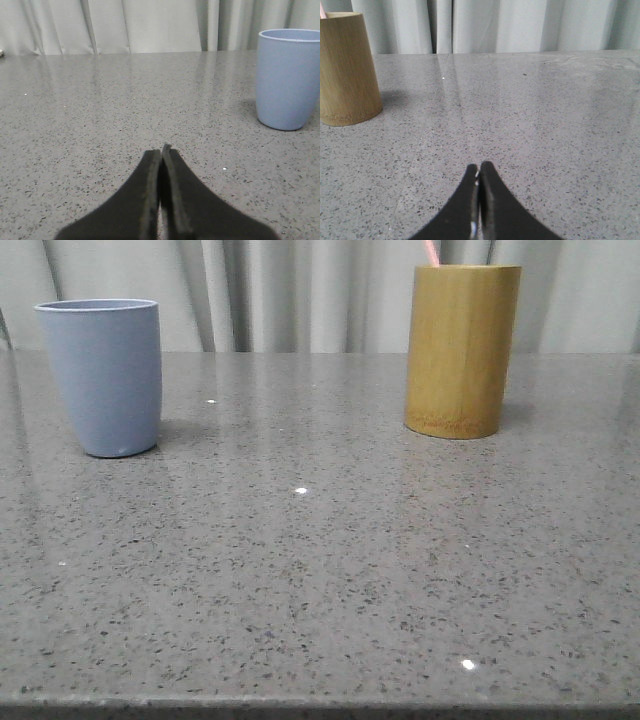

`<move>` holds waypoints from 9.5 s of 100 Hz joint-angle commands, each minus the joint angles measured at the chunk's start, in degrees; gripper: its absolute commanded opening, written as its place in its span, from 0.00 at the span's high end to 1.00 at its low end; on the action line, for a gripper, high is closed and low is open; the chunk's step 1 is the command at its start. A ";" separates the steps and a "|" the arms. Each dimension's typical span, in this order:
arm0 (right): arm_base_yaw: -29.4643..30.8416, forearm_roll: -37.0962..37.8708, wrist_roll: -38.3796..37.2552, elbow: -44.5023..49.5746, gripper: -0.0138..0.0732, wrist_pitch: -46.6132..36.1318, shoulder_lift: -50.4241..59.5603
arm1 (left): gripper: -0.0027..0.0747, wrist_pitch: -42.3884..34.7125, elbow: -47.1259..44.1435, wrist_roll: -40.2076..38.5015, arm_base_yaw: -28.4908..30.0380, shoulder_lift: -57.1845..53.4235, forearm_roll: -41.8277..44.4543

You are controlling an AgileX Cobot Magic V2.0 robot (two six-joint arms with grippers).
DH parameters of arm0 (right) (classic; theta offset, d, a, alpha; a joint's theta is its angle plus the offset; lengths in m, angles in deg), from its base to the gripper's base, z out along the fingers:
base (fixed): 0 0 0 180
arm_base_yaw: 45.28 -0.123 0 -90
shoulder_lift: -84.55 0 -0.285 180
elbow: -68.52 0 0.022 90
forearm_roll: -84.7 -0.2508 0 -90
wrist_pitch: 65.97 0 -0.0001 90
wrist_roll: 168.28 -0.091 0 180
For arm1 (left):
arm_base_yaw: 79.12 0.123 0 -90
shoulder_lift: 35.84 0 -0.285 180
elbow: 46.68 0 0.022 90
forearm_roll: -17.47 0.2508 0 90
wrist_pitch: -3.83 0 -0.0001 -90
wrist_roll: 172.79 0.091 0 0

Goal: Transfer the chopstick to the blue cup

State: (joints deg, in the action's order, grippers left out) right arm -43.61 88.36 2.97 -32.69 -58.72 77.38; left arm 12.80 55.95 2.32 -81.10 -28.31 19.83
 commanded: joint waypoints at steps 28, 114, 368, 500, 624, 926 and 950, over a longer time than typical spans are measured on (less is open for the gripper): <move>0.24 0.68 0.09 0.07 0.92 -4.17 1.21 | 0.99 -4.38 -0.50 0.15 0.16 -1.91 -0.57; 0.03 0.76 0.14 -4.72 0.92 -8.17 1.07 | 0.99 -0.05 11.39 0.15 0.16 0.05 -0.97; 0.03 -0.96 0.21 -43.31 0.39 18.82 -32.72 | 0.50 44.24 83.23 12.92 -8.06 85.74 -22.25; 0.03 -0.96 0.21 -43.31 0.39 19.01 -32.72 | 0.99 49.56 89.93 11.07 -12.00 93.74 -23.84; 0.03 -0.96 0.21 -43.31 0.39 19.03 -32.79 | 0.38 49.47 105.33 8.66 -20.12 107.36 -28.69; -26.78 4.36 3.02 -93.79 0.40 17.13 -94.12 | 0.45 33.20 58.23 -3.91 -19.80 50.34 4.90; -25.55 4.76 3.02 -93.79 0.72 16.87 -94.12 | 0.45 33.20 58.23 -3.91 -19.80 50.34 4.90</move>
State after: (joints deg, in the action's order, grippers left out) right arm -70.13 91.93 5.50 -124.04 -37.52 -19.43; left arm 49.35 112.67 -0.95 -100.64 22.87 24.39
